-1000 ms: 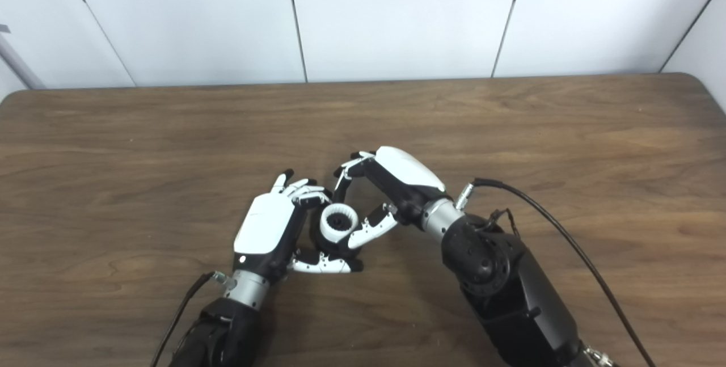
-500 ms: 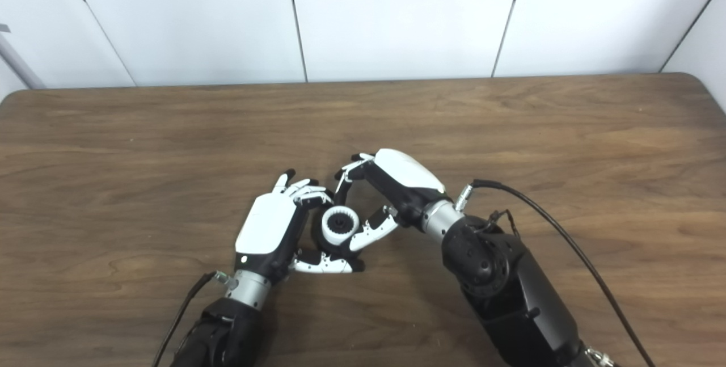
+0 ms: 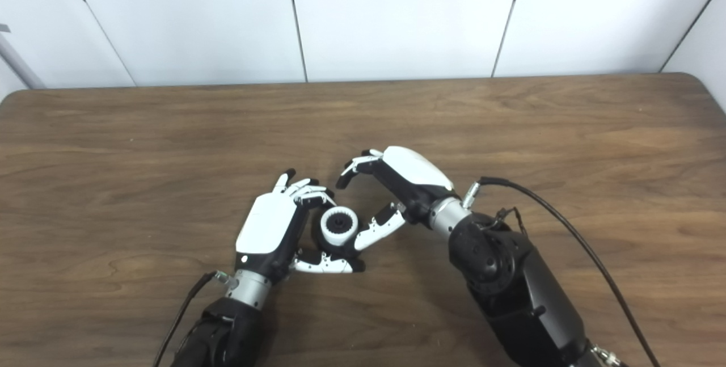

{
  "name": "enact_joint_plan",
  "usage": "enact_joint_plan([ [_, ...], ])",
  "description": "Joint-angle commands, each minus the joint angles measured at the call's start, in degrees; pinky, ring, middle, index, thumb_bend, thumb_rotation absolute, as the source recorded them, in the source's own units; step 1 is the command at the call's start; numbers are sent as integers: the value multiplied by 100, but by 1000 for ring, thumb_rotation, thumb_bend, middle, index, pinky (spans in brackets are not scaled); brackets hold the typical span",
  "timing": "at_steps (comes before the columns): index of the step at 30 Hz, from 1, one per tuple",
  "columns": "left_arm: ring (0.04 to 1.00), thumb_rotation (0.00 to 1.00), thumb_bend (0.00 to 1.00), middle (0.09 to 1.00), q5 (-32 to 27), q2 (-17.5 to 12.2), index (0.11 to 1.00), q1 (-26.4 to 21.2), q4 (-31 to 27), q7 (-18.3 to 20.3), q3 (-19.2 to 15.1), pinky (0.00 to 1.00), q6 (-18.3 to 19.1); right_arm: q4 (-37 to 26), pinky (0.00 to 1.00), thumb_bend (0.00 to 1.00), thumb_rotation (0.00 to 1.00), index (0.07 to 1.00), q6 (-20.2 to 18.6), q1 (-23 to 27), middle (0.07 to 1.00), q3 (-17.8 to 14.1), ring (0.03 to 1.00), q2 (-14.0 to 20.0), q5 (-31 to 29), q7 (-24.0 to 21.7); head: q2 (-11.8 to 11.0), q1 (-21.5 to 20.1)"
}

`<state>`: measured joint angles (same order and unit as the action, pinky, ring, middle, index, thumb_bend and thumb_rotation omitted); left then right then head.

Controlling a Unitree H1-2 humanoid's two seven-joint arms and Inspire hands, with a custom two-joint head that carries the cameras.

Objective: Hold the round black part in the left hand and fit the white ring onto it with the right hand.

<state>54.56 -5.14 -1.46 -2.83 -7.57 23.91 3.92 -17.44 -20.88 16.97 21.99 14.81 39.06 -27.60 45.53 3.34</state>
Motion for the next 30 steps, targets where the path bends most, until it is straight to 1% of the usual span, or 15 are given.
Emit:
enact_joint_plan([
  [1,861,56,525,747,31,14,483,92,174,-64,42,1000,40,-229,904,1000,253,681,151,168,851,-132,953,114,-1,115,-1,-8],
  [4,861,56,525,749,30,4,483,100,157,-43,38,1000,52,-280,889,1000,253,682,178,160,847,-222,944,239,5,103,-6,-28],
  [7,861,57,525,748,61,-16,483,100,149,-34,36,1000,70,-369,902,1000,250,681,141,148,845,-320,942,367,-35,64,-12,-47],
  [12,859,56,525,743,-3,-69,483,100,202,-99,2,1000,-23,-549,900,1000,250,682,110,56,837,-518,926,571,-93,59,-27,-95],
  [17,862,58,525,743,-24,-111,486,128,169,-56,-16,1000,-22,-602,860,1000,250,681,49,-12,832,-656,922,561,-169,82,-41,-130],
  [23,864,66,524,754,32,-127,492,155,112,7,-14,1000,58,-615,845,1000,273,684,45,-42,831,-653,914,536,-103,101,-40,-173],
  [24,868,67,523,766,44,-125,494,164,93,21,-15,1000,81,-614,847,1000,279,686,35,-45,832,-648,914,528,-95,98,-37,-172],
  [25,874,111,762,782,52,-125,586,170,80,31,-16,1000,94,-614,850,1000,283,689,26,-47,833,-645,915,521,-87,94,-38,-174],
  [26,876,126,843,788,59,-127,618,175,64,51,-16,1000,112,-606,852,1000,284,690,20,-51,833,-645,916,509,-85,99,-39,-176],
  [28,898,174,923,820,62,-127,682,182,45,77,-21,1000,131,-588,852,1000,283,691,33,-59,833,-650,916,491,-90,120,-40,-187],
  [30,912,203,952,839,81,-114,714,193,20,106,-33,1000,174,-584,852,1000,282,694,8,-61,835,-650,919,466,-98,109,-39,-194],
])
